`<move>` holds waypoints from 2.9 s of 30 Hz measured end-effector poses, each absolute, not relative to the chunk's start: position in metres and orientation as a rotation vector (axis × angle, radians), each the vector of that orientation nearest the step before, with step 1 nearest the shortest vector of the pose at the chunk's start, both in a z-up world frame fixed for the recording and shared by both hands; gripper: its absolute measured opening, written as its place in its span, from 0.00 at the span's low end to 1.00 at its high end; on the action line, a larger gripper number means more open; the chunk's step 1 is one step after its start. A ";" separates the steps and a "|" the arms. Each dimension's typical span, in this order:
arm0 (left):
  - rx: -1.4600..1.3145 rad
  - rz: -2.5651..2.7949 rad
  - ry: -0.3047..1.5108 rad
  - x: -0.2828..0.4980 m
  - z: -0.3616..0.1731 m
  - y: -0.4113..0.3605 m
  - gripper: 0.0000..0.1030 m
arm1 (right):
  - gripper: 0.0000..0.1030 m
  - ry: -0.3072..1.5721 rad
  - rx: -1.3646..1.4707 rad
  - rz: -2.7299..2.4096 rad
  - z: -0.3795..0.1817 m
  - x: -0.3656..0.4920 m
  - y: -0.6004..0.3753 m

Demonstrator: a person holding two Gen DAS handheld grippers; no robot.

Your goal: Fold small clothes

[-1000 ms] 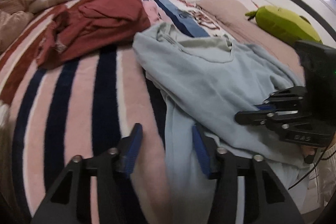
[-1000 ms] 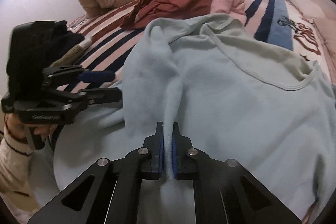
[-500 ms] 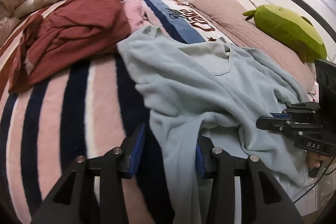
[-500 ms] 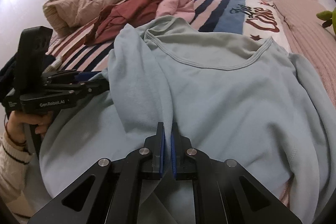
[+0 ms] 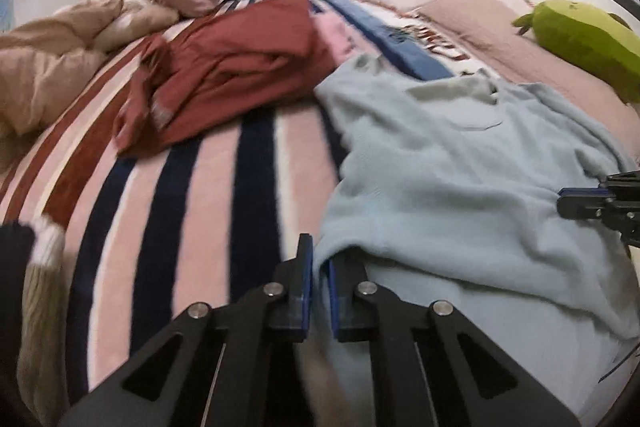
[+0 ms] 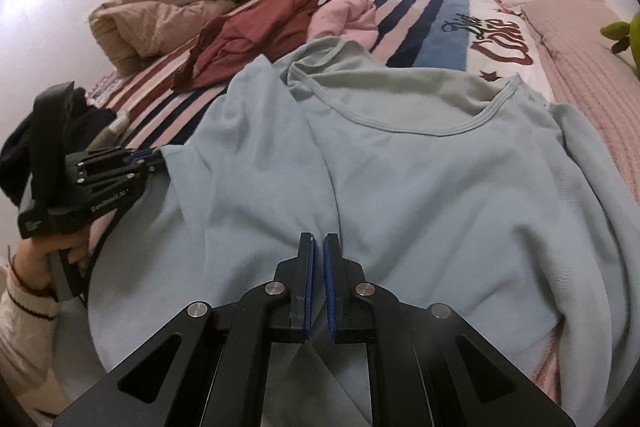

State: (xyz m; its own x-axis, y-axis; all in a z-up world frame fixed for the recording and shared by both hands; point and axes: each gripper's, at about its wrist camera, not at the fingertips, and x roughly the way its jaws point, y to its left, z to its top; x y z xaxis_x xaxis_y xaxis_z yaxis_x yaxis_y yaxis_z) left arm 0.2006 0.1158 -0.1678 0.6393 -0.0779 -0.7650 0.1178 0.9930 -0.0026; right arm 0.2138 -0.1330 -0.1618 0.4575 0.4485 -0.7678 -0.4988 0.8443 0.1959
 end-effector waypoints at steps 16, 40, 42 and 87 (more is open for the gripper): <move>-0.028 -0.183 0.795 0.139 -0.128 0.106 0.50 | 0.33 0.905 -0.113 0.561 -0.139 0.141 -0.195; -0.117 -0.262 0.669 0.074 -0.079 0.042 0.59 | 0.61 0.798 0.374 0.334 -0.173 0.058 -0.339; -0.124 -0.270 0.665 0.076 -0.076 0.036 0.60 | 0.63 0.797 0.434 0.285 -0.184 0.056 -0.356; -0.231 -0.155 0.549 0.035 -0.059 0.106 0.63 | 0.06 0.816 -0.168 0.538 -0.167 0.132 -0.158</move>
State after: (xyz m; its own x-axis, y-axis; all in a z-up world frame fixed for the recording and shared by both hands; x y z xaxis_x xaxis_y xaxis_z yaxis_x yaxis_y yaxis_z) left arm 0.0354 0.1061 -0.0589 0.8424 -0.2065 -0.4977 0.0837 0.9626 -0.2577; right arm 0.1323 -0.1584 -0.1675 0.5602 0.3906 -0.7305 -0.5170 0.8539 0.0601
